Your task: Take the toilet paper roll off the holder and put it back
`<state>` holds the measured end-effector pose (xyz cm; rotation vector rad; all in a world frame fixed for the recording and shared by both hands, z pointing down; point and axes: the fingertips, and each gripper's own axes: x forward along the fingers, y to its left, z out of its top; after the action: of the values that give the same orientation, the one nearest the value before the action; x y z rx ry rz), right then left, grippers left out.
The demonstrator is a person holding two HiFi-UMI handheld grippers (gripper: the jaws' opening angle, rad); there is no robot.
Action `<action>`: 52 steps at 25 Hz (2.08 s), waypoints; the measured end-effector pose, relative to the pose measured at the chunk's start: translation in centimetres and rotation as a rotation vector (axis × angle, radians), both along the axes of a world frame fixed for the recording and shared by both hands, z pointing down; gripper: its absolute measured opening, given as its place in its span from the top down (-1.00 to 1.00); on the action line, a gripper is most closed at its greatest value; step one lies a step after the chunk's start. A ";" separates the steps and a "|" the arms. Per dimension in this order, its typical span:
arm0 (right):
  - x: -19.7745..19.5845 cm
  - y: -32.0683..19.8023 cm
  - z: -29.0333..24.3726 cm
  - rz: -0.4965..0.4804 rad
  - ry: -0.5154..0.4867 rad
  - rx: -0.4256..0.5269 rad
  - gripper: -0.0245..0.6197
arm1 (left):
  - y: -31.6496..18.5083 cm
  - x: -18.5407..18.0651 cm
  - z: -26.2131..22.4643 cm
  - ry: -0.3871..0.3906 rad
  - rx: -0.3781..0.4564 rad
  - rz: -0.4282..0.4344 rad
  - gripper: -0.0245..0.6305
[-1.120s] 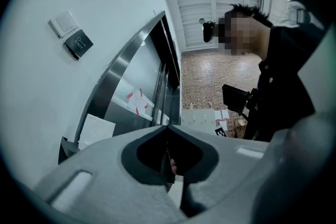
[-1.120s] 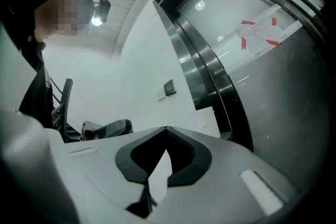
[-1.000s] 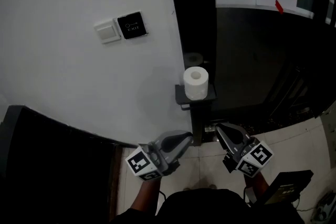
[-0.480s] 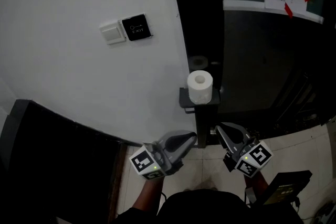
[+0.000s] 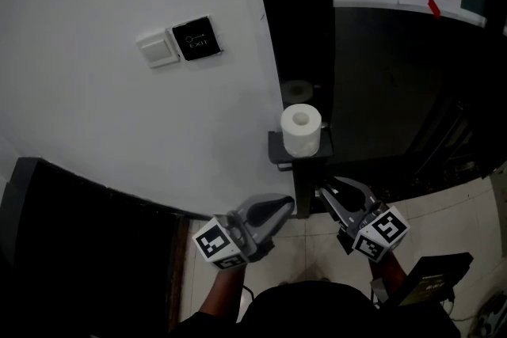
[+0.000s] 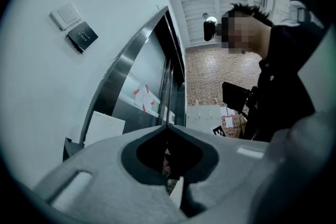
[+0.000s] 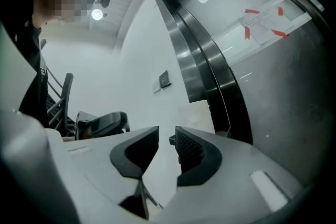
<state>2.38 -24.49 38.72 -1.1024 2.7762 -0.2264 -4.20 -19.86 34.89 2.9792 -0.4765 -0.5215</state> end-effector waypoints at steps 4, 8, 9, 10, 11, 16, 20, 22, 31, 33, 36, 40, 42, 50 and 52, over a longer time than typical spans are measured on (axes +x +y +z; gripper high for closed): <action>-0.7 -1.3 0.3 -0.004 0.047 -0.010 0.39 | -0.6 -0.4 0.4 0.002 0.000 0.002 0.93; -1.2 -3.0 0.4 0.014 0.091 -0.001 0.08 | -0.8 -0.6 0.0 0.018 0.005 0.009 0.93; -1.2 -3.5 0.5 0.021 0.098 0.004 0.04 | -0.8 -0.7 0.0 0.013 0.005 0.008 0.93; -1.2 -4.0 0.5 0.028 0.104 0.006 -0.01 | -0.7 -0.7 0.0 0.009 0.004 0.006 0.93; -1.2 -4.5 0.4 0.037 0.108 0.004 -0.05 | -0.7 -0.8 0.0 0.007 0.005 0.003 0.93; -1.4 -7.5 0.4 0.083 0.132 -0.019 -0.27 | -0.6 -1.5 0.1 0.012 0.010 -0.013 0.93; -1.8 -9.9 0.9 0.114 0.177 -0.043 -0.46 | -0.3 -1.9 0.4 0.014 -0.002 -0.028 0.93; -2.0 -10.9 1.1 0.137 0.205 -0.051 -0.53 | -0.2 -2.2 0.6 0.013 -0.002 -0.040 0.93; -3.8 -14.4 1.6 0.193 0.358 -0.087 -0.58 | 0.0 -3.9 1.1 0.025 -0.017 -0.103 0.93; -3.8 -14.8 1.9 0.207 0.380 -0.107 -0.60 | 0.2 -4.3 0.6 0.046 -0.010 -0.109 0.93; -3.7 -15.5 2.2 0.238 0.404 -0.131 -0.60 | 0.3 -4.8 0.6 0.046 -0.005 -0.123 0.93; -3.8 -16.1 2.5 0.262 0.450 -0.130 -0.62 | 0.4 -5.2 0.8 0.053 -0.008 -0.136 0.93; -3.8 -16.0 2.5 0.249 0.466 -0.122 -0.60 | 0.5 -5.4 0.9 0.051 -0.016 -0.140 0.93; -3.6 -15.2 2.2 0.191 0.479 -0.074 -0.39 | 0.9 -5.6 0.8 0.049 -0.017 -0.132 0.93; -3.2 -14.6 1.5 0.198 0.466 -0.044 -0.39 | 1.0 -5.3 0.7 0.045 -0.013 -0.123 0.93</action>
<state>-0.83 -39.13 40.26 -1.6095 3.0274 -0.0046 -9.54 -18.84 35.59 2.9326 -0.6587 -0.5927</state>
